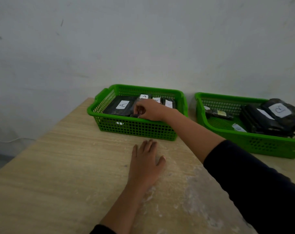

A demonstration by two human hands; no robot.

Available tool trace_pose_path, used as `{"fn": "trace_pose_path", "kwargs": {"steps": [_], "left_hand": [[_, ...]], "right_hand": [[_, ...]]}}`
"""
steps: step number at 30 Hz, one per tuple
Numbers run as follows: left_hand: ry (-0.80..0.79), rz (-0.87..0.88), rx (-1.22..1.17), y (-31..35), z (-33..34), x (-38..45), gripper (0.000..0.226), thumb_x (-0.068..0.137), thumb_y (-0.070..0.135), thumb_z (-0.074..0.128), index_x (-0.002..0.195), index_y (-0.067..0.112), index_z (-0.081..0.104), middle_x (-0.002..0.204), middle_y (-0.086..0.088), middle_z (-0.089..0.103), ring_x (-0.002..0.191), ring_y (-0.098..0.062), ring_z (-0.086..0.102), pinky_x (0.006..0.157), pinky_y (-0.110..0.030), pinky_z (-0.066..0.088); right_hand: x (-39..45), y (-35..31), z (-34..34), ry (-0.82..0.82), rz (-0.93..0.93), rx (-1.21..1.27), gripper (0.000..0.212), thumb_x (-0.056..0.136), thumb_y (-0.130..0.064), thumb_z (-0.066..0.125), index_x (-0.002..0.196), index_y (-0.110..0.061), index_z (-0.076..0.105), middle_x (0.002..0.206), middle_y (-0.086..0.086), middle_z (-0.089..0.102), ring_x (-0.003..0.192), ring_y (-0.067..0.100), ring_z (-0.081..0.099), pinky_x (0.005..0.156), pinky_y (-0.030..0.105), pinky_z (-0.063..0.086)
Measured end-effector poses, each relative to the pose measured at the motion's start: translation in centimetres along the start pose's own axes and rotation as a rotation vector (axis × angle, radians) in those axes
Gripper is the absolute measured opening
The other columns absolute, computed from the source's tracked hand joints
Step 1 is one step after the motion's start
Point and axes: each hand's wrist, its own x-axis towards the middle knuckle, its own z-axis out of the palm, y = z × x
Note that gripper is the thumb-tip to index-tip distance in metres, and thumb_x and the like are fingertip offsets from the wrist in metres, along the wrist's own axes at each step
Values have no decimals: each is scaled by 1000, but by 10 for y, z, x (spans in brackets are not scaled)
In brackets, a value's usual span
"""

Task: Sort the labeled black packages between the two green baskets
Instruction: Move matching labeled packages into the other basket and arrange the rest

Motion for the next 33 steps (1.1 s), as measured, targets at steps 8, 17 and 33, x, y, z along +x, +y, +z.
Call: {"fn": "trace_pose_path", "kwargs": {"steps": [8,17,33], "left_hand": [[15,-7,2,1,2,1,62,92,49,34,148,24,23,159,7,18,146,-11,9,121,-40,-2],[-28,-20,30,5,-3,0,60,95,43,34,149,23,20,160,6,15,148,-12,7,121,-43,-1],[-94,-12,47,28,0,0,54,98,37,30,150,28,17,161,8,10,148,-9,6,121,-42,-1]], "right_hand": [[-1,3,-8,-71,1,3,21,86,-6,58,100,-9,74,89,2,64,86,13,57,82,27,46],[-64,41,-33,459,125,160,23,84,-1,56,91,-6,77,79,8,70,69,15,54,60,22,35],[-269,205,-99,587,1229,-309,49,88,-18,50,136,-9,43,138,24,39,128,40,35,105,44,30]]}}
